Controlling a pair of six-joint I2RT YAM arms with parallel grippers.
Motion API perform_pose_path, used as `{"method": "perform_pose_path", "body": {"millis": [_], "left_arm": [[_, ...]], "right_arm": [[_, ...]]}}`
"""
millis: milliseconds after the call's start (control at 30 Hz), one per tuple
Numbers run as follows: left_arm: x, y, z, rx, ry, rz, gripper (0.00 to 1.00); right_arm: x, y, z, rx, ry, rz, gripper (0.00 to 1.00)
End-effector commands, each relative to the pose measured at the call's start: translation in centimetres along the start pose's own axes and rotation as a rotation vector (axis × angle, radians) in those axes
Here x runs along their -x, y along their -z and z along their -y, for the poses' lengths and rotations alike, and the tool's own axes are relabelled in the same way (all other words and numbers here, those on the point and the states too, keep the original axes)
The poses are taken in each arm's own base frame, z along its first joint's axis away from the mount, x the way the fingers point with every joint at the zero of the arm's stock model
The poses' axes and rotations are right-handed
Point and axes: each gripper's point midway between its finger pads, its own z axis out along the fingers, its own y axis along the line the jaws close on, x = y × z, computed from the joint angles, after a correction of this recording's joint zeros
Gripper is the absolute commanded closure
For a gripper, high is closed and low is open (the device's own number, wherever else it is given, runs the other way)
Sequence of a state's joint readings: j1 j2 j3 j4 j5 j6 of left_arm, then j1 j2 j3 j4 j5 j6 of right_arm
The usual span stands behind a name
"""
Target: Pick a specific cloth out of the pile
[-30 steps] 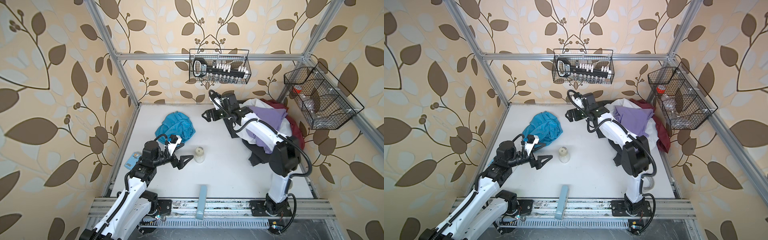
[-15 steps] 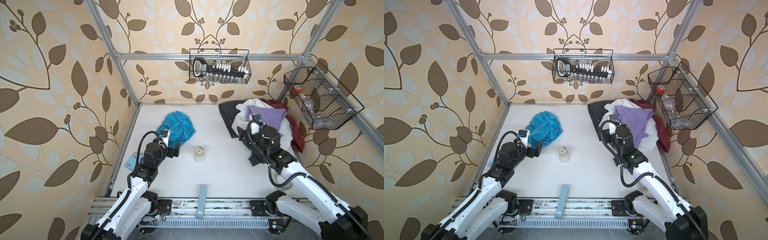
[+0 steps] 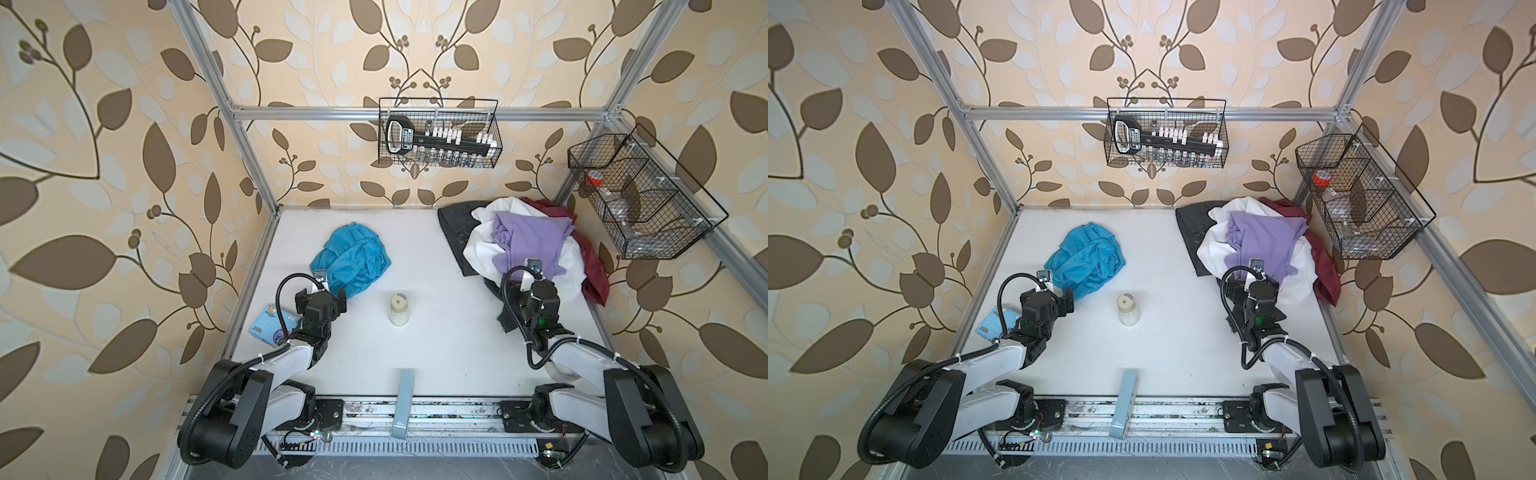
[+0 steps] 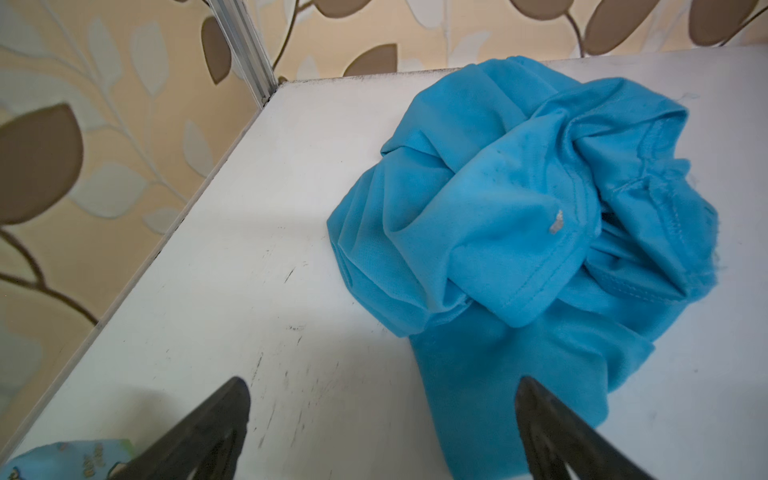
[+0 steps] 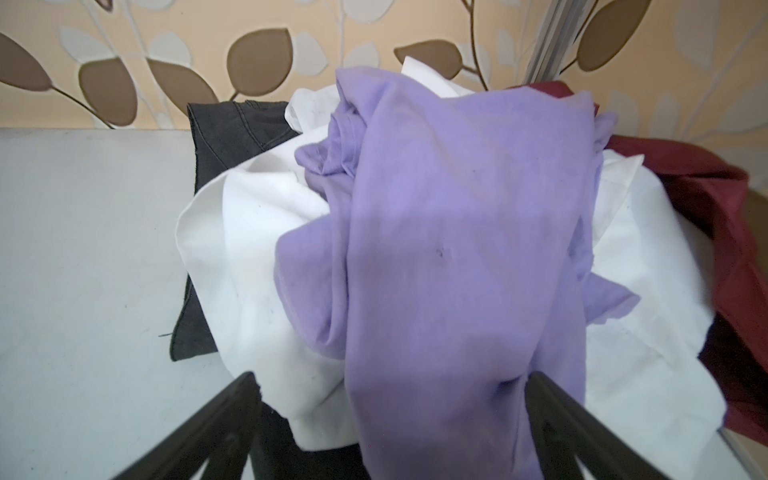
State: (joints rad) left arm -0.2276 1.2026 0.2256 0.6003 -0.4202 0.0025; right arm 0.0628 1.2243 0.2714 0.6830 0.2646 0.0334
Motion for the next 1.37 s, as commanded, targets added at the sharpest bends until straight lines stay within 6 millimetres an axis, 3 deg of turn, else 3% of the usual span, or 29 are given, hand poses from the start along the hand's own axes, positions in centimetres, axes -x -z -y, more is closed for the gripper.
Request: {"method": "perform_pose_path", "body": {"millis": [0,133,167,200,367,1333], "left_arm": [[4.3,-0.4,-0.6,0.033,0.05,0.146,0.01],[3.2,-2.1,-1.9,0.061,0.118,0.187,0.01],[3.3,-2.4,-1.2,0.023,0.105,0.181,0.01],[1.8,-3.2,-0.6,0.005,0.081,0.117,0.01],[1.5,-5.3,-1.0,0.01,0.102,0.009,0.01],[1.5,-5.4,-1.2,0.004,0.112,0.0,0.01]], "right_arm": [[3.2,-0.2,-0.3,0.025,-0.056,0.168,0.0],[1.1,-1.0,0.9,-0.01,-0.104,0.168,0.0],[0.6,-1.0,0.9,-0.005,-0.109,0.179,0.01],[0.7,-1.0,1.1,-0.011,-0.11,0.199,0.01],[0.4,-1.9,0.4,0.02,-0.096,0.15,0.0],[0.4,-1.9,0.5,0.025,-0.099,0.145,0.0]]}}
